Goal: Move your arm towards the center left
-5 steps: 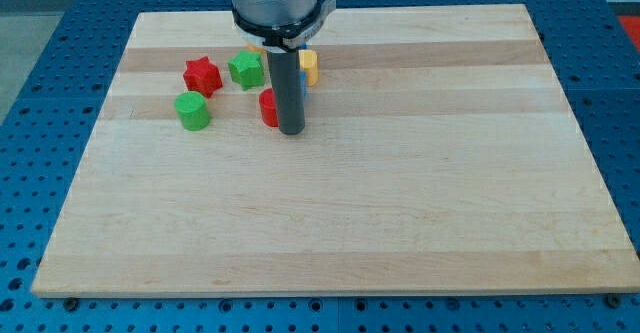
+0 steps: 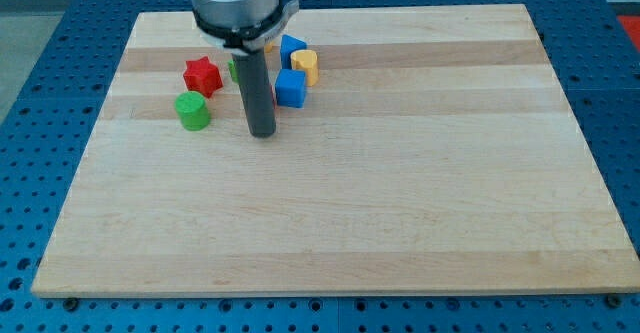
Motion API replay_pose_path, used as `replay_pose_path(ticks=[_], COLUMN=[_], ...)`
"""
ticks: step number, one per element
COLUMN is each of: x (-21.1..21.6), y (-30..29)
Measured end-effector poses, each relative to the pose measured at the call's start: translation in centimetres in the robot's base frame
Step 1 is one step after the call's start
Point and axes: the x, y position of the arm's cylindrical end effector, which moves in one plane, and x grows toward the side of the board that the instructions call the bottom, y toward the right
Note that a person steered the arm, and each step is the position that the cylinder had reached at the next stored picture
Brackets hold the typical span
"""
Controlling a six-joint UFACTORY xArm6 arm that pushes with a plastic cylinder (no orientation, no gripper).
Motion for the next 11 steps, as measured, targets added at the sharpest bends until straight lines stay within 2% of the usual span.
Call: replay_pose_path(ticks=[1, 3, 5, 7, 10, 11], x=[1.8, -1.2, -1.5, -0.8, -4.0, -7.9], y=[-3.2, -11.1, -17.3, -15.0, -14.1, -17.2])
